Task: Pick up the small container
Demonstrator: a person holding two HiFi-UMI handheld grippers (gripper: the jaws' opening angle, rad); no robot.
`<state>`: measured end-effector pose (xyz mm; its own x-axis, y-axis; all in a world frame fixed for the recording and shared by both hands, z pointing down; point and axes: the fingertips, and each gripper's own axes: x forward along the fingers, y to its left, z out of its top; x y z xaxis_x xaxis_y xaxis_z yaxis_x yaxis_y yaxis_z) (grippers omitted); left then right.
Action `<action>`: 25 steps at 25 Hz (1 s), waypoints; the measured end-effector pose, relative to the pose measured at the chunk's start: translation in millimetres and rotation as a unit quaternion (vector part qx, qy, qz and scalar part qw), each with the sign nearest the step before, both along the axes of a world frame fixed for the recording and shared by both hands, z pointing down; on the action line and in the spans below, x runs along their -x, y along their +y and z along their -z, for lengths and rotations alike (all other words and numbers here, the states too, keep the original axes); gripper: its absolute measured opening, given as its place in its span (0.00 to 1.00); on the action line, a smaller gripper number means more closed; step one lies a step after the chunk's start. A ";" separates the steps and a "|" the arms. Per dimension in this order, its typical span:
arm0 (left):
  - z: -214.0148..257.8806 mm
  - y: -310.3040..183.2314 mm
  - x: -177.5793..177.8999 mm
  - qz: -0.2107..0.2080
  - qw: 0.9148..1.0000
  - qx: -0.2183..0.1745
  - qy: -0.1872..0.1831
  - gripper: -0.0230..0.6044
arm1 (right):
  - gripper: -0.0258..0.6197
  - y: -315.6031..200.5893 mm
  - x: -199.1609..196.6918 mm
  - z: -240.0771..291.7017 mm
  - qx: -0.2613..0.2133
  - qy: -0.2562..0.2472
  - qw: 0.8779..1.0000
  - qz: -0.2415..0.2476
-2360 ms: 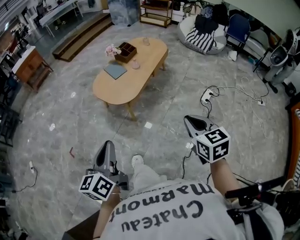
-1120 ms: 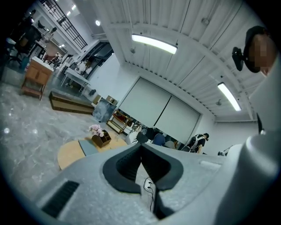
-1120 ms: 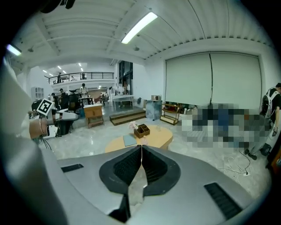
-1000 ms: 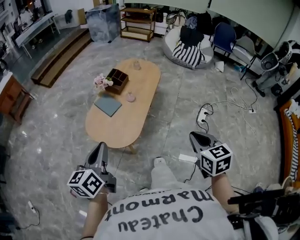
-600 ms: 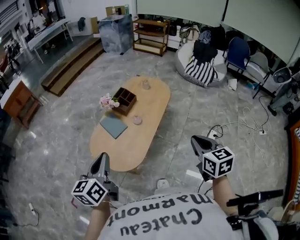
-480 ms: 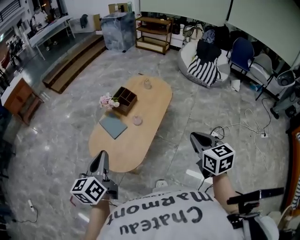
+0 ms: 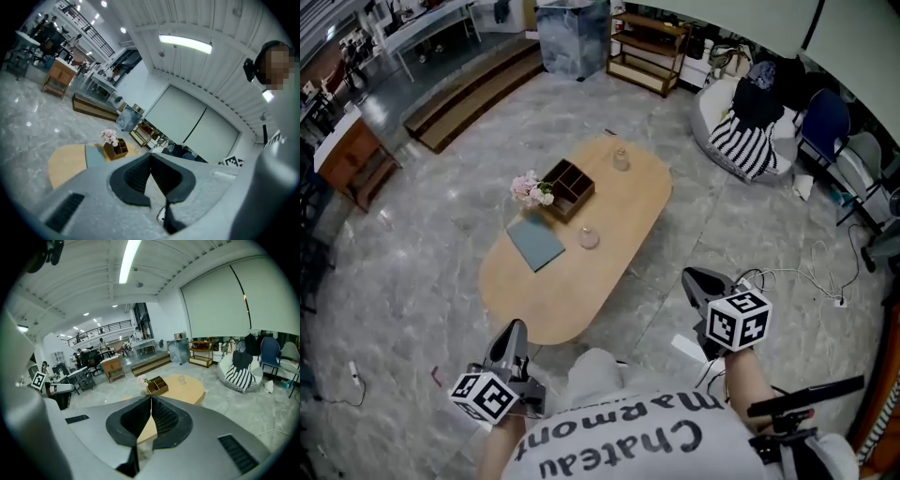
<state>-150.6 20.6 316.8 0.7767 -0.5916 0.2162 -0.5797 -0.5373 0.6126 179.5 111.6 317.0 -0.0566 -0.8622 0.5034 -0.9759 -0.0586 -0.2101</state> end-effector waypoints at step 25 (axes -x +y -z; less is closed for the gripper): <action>-85.1 -189.5 -91.9 -0.127 0.988 0.027 -0.088 0.06 | 0.06 -238.3 34.4 -129.5 0.083 -0.234 0.968 -0.024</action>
<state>-58.7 -168.9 401.9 0.8465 -0.3663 0.3864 -0.5301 -0.6485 0.5464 145.1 -126.8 446.5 -0.2745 -0.7790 0.5638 -0.7708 -0.1723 -0.6133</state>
